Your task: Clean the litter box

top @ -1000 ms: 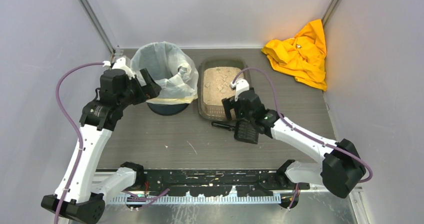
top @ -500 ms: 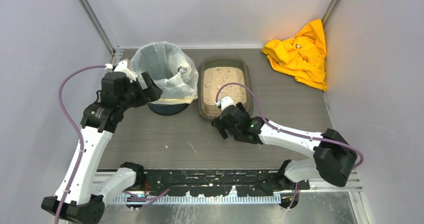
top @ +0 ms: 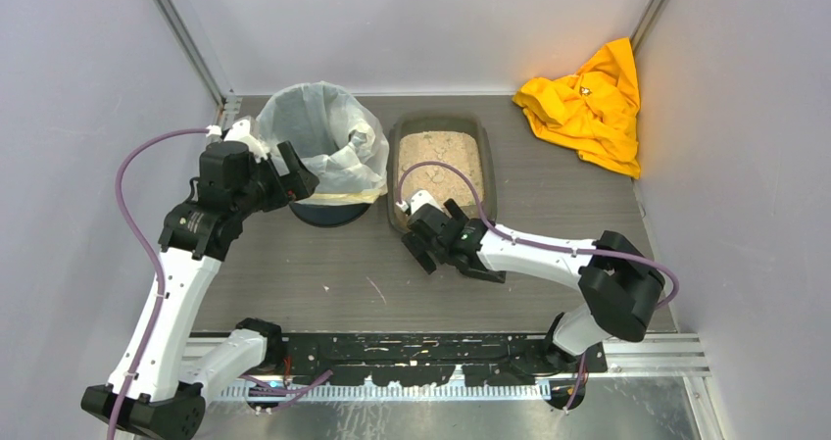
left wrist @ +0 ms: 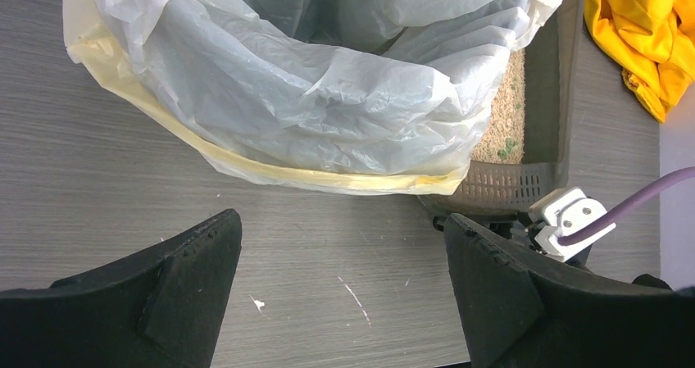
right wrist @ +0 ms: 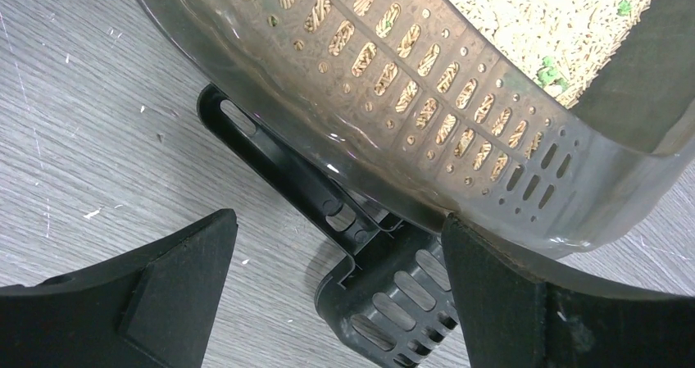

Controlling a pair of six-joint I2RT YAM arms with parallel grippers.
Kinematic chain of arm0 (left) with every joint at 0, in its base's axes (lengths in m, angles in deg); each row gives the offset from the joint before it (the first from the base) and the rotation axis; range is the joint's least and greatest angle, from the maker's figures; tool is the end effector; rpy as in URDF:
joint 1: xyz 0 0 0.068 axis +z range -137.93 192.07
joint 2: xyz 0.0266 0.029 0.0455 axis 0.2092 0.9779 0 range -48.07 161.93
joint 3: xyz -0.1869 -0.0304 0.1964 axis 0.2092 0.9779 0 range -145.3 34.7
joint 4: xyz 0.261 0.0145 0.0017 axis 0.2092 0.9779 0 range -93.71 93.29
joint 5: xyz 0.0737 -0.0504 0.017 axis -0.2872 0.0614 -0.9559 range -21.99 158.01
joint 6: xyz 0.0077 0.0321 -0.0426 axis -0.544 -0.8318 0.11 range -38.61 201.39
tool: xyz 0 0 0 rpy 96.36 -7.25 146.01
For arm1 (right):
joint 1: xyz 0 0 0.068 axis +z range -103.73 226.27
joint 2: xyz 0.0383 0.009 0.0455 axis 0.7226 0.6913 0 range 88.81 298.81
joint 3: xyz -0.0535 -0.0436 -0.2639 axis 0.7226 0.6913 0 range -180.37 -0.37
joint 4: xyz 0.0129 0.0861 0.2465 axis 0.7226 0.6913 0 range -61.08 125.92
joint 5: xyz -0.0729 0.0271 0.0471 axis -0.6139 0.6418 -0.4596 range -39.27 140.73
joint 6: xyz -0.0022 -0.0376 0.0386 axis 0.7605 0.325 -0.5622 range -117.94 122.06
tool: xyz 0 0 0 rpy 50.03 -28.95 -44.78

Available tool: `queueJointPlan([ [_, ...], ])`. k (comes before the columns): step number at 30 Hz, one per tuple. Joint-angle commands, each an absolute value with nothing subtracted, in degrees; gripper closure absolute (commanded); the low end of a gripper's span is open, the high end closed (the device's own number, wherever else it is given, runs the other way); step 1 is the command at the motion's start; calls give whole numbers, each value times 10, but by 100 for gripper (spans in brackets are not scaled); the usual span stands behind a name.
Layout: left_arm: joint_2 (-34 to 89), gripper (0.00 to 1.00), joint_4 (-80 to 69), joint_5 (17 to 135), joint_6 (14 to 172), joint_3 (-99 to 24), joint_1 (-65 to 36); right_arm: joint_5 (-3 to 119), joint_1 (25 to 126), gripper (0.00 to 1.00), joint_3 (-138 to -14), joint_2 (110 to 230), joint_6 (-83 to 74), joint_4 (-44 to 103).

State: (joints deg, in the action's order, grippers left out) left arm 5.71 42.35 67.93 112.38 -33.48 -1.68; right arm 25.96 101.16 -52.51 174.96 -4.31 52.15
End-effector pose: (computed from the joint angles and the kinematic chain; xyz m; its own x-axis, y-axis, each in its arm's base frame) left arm 0.1744 -0.0426 0.3880 -0.5589 -0.3932 -0.7301 -0.0597 0.8972 -0.4376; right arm 0.1827 0.2338 0.2002 -0.5486 -0.6052 -0.5769 -0.5549 0.7796 -0.2902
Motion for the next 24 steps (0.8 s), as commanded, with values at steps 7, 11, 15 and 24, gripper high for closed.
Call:
queueJointPlan([
  [7,56,7,402,684,1112,-335,-17,290,1013,0,-539,1750,-76,560],
  [11,57,7,402,684,1112,-334,-17,280,1024,0,-532,1736,-82,559],
  [15,58,7,402,684,1112,-334,-17,262,1033,0,-537,1720,-82,576],
  [24,54,7,402,684,1110,-333,-17,244,1042,0,-537,1690,-91,612],
])
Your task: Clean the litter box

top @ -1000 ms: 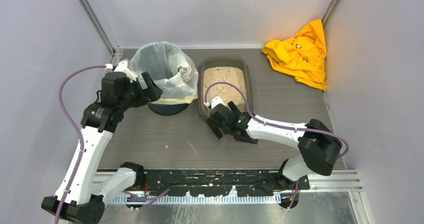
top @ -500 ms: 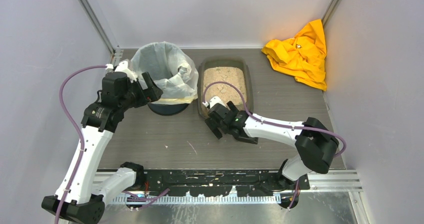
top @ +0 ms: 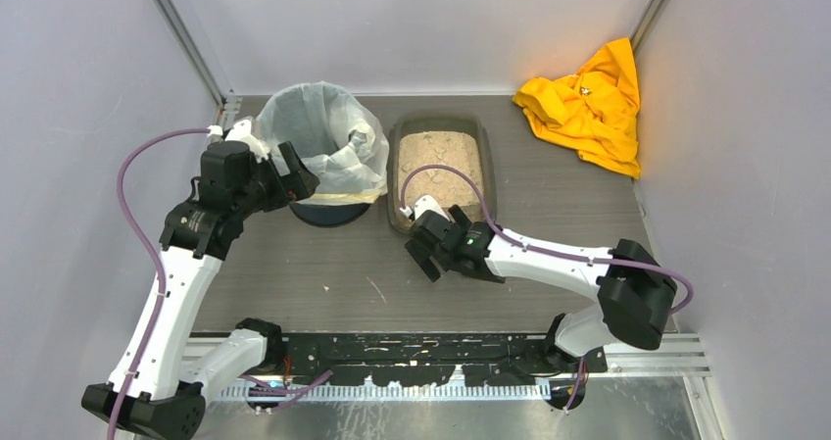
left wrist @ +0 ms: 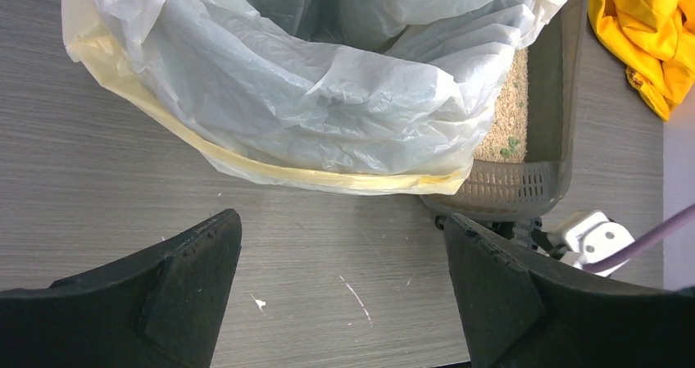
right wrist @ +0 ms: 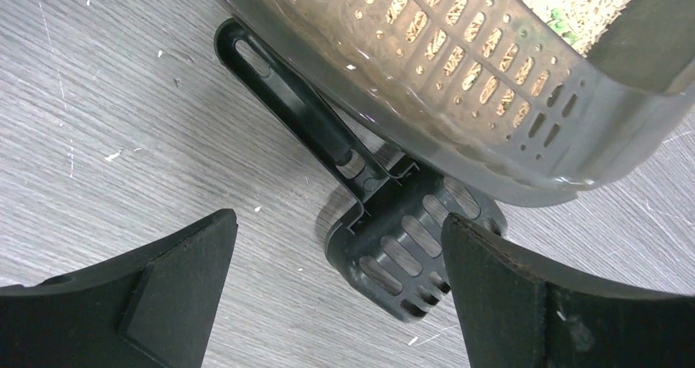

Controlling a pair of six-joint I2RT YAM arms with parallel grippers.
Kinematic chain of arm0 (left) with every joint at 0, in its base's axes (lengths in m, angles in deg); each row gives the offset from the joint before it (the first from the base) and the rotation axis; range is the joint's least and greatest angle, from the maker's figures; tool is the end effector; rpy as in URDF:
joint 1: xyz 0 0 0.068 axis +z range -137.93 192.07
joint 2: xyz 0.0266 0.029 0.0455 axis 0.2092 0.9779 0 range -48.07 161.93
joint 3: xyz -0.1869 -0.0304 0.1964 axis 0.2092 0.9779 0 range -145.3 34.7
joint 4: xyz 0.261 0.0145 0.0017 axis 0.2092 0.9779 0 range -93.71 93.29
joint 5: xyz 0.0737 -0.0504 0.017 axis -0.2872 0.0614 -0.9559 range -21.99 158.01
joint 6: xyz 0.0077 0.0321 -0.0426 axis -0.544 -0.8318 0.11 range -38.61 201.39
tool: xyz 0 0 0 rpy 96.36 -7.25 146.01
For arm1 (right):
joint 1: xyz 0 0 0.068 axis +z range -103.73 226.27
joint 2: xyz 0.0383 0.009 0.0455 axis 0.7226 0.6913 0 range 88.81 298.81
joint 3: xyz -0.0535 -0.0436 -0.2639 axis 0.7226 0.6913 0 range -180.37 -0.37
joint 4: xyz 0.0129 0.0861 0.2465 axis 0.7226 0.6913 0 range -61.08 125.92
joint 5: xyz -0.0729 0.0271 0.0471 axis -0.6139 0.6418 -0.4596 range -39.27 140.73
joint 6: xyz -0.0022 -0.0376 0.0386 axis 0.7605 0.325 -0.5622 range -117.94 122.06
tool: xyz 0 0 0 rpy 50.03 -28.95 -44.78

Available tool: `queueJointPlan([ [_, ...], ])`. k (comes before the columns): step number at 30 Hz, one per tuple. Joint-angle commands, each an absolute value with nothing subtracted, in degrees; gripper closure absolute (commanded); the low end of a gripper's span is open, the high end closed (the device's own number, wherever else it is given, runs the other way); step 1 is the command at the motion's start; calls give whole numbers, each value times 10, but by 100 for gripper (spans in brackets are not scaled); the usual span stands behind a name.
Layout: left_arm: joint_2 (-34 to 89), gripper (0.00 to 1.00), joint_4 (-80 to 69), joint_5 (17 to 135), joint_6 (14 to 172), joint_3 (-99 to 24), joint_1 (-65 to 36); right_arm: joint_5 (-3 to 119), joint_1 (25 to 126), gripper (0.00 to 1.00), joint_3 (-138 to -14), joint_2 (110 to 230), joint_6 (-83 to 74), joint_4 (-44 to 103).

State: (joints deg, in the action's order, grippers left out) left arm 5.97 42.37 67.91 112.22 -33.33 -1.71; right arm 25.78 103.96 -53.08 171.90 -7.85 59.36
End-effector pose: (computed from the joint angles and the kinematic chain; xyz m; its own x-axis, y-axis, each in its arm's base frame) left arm 0.1758 -0.0430 0.3864 -0.5644 -0.3892 -0.7280 -0.0611 0.8992 -0.4333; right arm 0.1633 0.2300 0.2106 -0.5726 -0.6136 -0.5437 -0.5663 0.7756 -0.2789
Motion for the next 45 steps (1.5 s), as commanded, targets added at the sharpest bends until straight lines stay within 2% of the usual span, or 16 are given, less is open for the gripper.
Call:
queueJointPlan([
  [1,54,6,402,684,1111,-333,-17,246,1042,0,-537,1694,-90,614],
  [21,48,6,401,665,1108,-326,-17,256,1042,2,-584,1832,-67,611],
  [28,46,6,400,662,1107,-324,-17,257,1043,8,-591,1838,-56,601],
  [35,46,6,399,661,1105,-323,-17,254,1041,24,-617,1887,-50,625],
  [38,45,6,399,660,1106,-322,-18,254,1042,39,-624,1894,-51,628],
  [40,46,6,399,659,1105,-322,-17,254,1042,59,-623,1893,-51,628],
  [44,45,6,399,660,1106,-322,-17,248,1042,86,-620,1893,-50,627],
  [45,45,6,399,659,1105,-322,-17,246,1042,89,-619,1894,-50,628],
])
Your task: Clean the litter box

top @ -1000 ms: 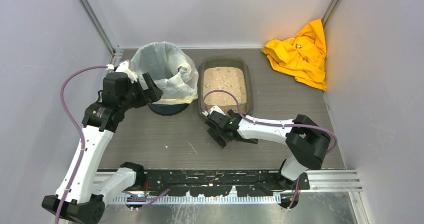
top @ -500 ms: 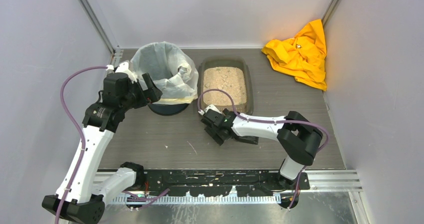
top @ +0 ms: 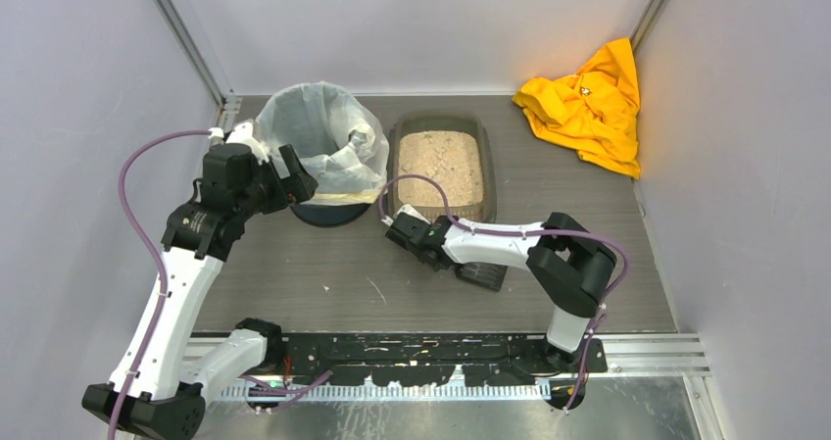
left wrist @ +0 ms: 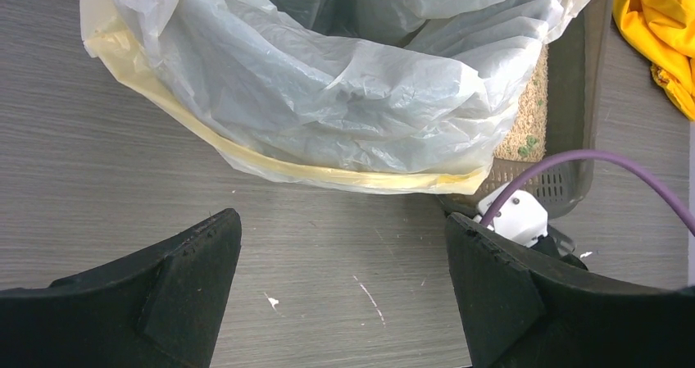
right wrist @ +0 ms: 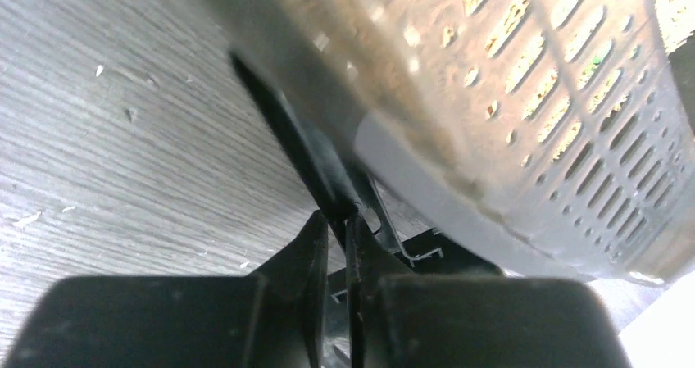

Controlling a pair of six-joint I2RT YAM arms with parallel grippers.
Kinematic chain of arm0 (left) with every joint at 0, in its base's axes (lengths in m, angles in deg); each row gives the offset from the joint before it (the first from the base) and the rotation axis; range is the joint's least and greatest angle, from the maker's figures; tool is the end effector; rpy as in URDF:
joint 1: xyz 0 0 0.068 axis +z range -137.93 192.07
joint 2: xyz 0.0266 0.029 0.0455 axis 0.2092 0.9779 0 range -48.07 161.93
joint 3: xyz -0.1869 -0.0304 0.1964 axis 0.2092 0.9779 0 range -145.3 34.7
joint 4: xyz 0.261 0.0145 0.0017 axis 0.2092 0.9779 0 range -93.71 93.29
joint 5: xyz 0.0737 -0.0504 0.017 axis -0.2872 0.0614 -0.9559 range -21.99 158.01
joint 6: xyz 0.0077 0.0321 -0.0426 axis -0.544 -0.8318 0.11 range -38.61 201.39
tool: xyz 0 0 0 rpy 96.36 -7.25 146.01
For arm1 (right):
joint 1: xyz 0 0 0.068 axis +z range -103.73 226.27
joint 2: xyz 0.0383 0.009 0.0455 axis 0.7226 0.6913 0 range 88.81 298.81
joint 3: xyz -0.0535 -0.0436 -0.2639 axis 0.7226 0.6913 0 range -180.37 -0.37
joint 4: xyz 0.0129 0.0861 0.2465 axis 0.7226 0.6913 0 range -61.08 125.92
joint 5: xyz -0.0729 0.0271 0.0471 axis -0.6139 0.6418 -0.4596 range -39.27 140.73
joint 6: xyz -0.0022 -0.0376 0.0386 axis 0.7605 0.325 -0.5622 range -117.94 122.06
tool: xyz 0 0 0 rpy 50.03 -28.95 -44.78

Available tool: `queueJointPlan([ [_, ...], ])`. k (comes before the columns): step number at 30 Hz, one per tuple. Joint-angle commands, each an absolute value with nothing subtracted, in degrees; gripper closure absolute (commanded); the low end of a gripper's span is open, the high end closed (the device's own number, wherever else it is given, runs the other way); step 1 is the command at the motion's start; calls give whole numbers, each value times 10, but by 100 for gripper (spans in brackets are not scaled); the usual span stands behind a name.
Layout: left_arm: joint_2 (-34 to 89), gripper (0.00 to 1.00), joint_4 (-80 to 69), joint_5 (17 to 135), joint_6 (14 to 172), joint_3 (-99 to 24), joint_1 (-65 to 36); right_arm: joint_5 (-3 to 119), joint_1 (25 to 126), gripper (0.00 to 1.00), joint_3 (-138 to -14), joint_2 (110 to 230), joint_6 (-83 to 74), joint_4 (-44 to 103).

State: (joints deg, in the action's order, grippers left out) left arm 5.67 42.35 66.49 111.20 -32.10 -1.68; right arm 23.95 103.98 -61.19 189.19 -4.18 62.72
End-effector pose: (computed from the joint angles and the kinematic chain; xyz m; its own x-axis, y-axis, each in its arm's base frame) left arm 0.1758 -0.0420 0.3805 -0.5665 -0.3729 -0.7349 -0.0755 0.9115 -0.4043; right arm 0.1871 0.2660 0.1621 -0.5833 -0.7415 -0.3316 -0.6261 0.6705 -0.3981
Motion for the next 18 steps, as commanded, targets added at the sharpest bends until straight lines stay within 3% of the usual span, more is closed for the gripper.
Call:
queueJointPlan([
  [1,45,6,399,660,1105,-321,-17,243,1042,94,-618,1894,-49,628],
  [3,44,6,398,660,1106,-321,-17,239,1042,99,-617,1895,-49,629],
  [8,44,6,398,658,1105,-320,-17,232,1042,99,-615,1880,-53,630],
  [18,44,6,397,658,1104,-321,-17,259,1043,99,-606,1722,-22,682],
])
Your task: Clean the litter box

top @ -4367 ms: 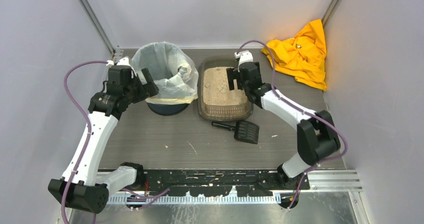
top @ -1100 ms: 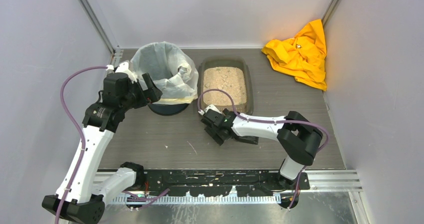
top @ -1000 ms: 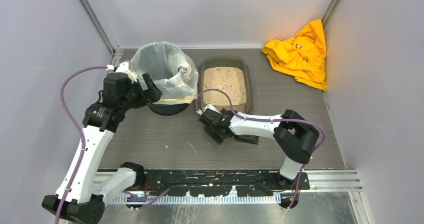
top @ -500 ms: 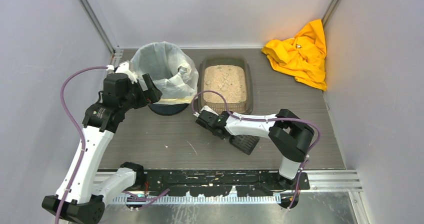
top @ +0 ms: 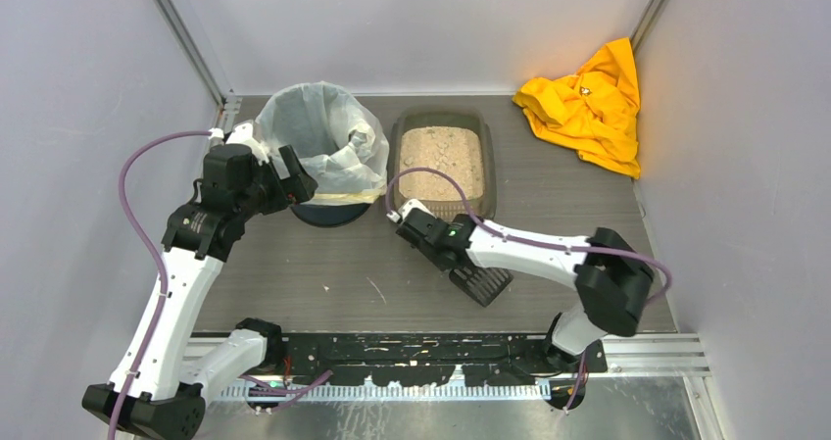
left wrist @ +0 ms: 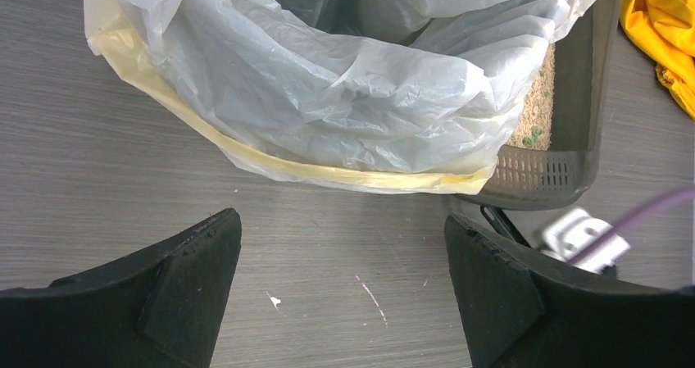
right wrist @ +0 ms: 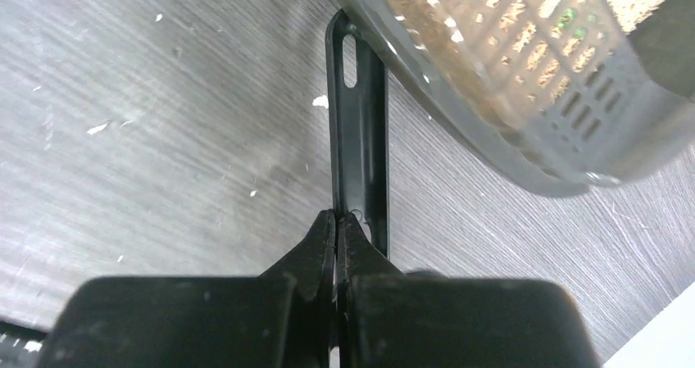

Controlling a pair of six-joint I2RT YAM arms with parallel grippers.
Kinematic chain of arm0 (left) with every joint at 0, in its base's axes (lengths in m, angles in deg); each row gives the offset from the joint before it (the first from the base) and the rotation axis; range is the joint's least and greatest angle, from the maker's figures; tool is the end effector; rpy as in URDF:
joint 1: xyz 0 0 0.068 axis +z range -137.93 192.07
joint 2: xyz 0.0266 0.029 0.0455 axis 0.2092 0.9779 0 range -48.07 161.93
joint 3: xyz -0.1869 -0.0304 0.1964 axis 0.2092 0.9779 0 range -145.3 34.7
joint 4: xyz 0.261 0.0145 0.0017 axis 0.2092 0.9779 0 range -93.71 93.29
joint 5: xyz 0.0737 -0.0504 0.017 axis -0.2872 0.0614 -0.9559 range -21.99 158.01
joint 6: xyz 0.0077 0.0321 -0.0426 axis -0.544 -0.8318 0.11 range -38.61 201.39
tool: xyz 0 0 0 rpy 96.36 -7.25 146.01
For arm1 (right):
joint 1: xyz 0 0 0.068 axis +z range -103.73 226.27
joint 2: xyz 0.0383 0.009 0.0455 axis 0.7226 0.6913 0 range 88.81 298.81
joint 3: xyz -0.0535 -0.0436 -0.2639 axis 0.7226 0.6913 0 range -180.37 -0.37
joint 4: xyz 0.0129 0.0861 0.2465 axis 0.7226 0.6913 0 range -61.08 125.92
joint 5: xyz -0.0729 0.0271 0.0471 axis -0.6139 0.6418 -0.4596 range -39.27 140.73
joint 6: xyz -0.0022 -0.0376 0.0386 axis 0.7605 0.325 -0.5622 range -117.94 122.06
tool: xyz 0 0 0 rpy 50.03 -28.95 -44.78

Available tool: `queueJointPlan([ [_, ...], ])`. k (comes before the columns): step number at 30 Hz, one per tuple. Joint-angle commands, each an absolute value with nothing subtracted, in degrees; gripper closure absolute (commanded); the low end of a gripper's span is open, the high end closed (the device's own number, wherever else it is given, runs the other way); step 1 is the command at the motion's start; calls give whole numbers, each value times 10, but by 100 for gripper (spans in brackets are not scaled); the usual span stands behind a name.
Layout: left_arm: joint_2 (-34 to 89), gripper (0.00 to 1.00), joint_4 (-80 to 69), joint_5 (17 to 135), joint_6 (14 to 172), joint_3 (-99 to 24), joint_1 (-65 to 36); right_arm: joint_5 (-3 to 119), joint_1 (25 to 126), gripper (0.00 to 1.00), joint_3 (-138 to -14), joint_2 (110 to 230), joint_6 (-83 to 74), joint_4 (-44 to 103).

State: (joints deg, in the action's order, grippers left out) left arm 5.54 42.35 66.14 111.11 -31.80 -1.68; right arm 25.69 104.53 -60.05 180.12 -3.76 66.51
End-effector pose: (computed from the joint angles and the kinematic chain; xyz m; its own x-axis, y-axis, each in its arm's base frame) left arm 0.1756 -0.0417 0.3792 -0.5662 -0.3715 -0.7358 -0.0801 0.9133 -0.3994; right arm 0.1726 0.2503 0.2007 -0.5594 -0.7298 -0.3931 -0.6381 0.6818 -0.3577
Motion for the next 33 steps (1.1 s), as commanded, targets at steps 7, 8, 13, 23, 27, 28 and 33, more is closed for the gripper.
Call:
queueJointPlan([
  [7,47,6,397,661,1105,-322,-17,269,1042,99,-602,1651,4,675],
  [8,47,6,397,661,1106,-322,-17,272,1041,99,-601,1645,9,670],
  [13,45,6,396,660,1106,-321,-17,274,1026,99,-600,1668,16,666],
  [23,53,6,391,677,1105,-323,-16,332,943,99,-626,1614,17,533],
  [27,58,6,379,725,1105,-334,-16,433,872,99,-636,1604,-4,459],
  [28,58,6,376,734,1106,-338,-16,460,855,99,-639,1603,-12,445],
  [33,56,7,352,770,1112,-353,-16,580,755,99,-679,1631,-62,374],
])
